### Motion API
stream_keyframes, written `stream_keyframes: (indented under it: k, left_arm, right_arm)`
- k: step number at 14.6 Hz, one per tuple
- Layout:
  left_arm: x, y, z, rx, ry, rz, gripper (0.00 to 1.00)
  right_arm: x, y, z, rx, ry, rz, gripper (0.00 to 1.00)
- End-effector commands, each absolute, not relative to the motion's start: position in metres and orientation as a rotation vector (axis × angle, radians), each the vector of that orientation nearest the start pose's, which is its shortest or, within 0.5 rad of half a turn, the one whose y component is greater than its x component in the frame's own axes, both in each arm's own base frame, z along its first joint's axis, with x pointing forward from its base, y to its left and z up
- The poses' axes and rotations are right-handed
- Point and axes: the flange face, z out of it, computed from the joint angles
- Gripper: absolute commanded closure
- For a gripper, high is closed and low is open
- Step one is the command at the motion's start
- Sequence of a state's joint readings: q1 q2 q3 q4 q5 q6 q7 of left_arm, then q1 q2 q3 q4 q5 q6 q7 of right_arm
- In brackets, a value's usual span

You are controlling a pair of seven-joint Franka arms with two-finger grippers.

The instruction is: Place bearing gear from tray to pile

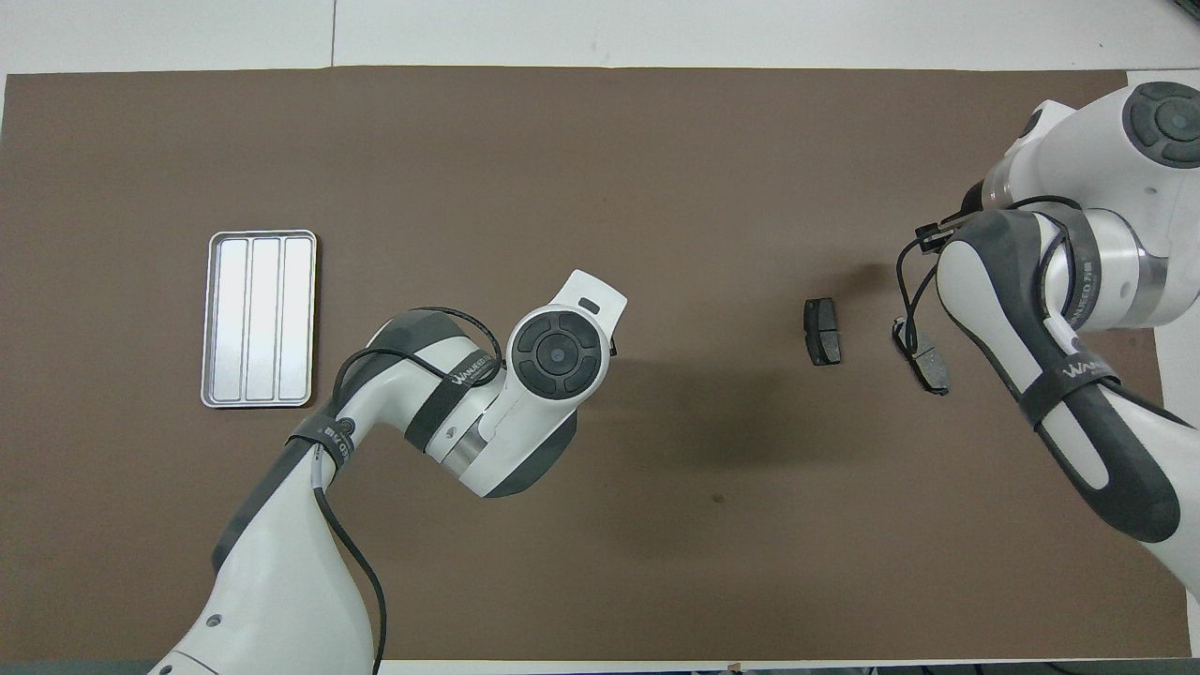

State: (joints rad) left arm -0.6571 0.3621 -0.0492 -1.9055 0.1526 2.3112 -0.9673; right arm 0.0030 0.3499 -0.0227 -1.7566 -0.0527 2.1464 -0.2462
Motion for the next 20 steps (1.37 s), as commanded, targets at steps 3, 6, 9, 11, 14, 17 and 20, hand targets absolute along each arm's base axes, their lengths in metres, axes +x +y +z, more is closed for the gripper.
stream_keyframes:
  k: [3,6,9,11,14,17,20]
  left_arm:
    - [0.482,-0.412,0.312,-3.087,-0.263,-0.212,0.87]
    - [0.481,-0.413,0.31,-3.102,-0.267,-0.229,0.87]
    - [0.48,-0.411,0.306,-3.105,-0.265,-0.233,0.87]
    - [0.478,-0.411,0.303,-3.113,-0.262,-0.24,0.87]
    - [0.475,-0.407,0.296,-3.111,-0.261,-0.232,0.87]
    - [0.472,-0.404,0.289,-3.115,-0.259,-0.232,0.87]
    - [0.474,-0.402,0.291,-3.112,-0.265,-0.232,0.37]
  right_arm:
    - [0.653,-0.03,0.341,-3.158,-0.414,-0.08,1.0]
    - [0.656,-0.044,0.326,-3.159,-0.418,-0.086,1.0]
    - [0.648,-0.057,0.319,-3.157,-0.401,-0.044,1.0]
    - [0.646,-0.062,0.312,-3.156,-0.392,-0.037,1.0]
    - [0.648,-0.065,0.302,-3.158,-0.393,-0.046,1.0]
    - [0.649,-0.065,0.295,-3.158,-0.401,-0.058,1.0]
    - [0.65,-0.064,0.291,-3.158,-0.404,-0.06,1.0]
